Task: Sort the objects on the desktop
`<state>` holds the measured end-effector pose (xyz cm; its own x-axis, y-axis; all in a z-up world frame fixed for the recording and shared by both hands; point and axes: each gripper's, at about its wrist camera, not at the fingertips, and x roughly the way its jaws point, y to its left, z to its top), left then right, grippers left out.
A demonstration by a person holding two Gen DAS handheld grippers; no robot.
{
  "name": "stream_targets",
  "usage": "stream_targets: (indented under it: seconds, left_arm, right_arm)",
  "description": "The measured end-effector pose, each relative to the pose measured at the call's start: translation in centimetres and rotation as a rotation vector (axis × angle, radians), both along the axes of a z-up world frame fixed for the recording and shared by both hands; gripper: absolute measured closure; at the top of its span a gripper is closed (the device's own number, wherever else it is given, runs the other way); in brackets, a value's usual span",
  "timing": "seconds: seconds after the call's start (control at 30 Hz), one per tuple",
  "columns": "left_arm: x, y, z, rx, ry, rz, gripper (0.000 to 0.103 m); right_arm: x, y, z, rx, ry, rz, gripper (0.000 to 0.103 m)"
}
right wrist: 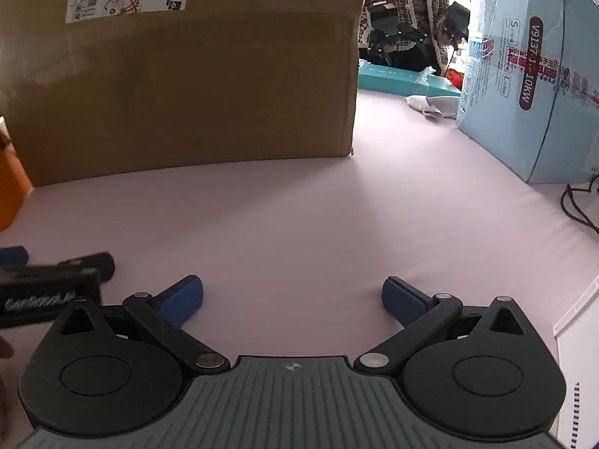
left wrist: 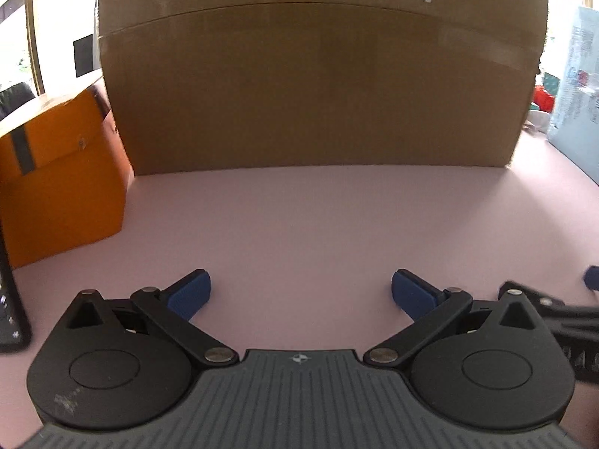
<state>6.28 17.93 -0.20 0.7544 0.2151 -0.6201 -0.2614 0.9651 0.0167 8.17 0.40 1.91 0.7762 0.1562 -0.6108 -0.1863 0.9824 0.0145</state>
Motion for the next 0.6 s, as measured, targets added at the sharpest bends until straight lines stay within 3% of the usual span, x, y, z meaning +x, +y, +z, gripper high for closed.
stream_targets:
  seconds: [0.6]
  left_arm:
    - [0.72, -0.33, 0.41, -0.001, -0.003, 0.014, 0.0]
  right_arm:
    - [0.62, 0.38, -0.52, 0.002, 0.008, -0.003, 0.0]
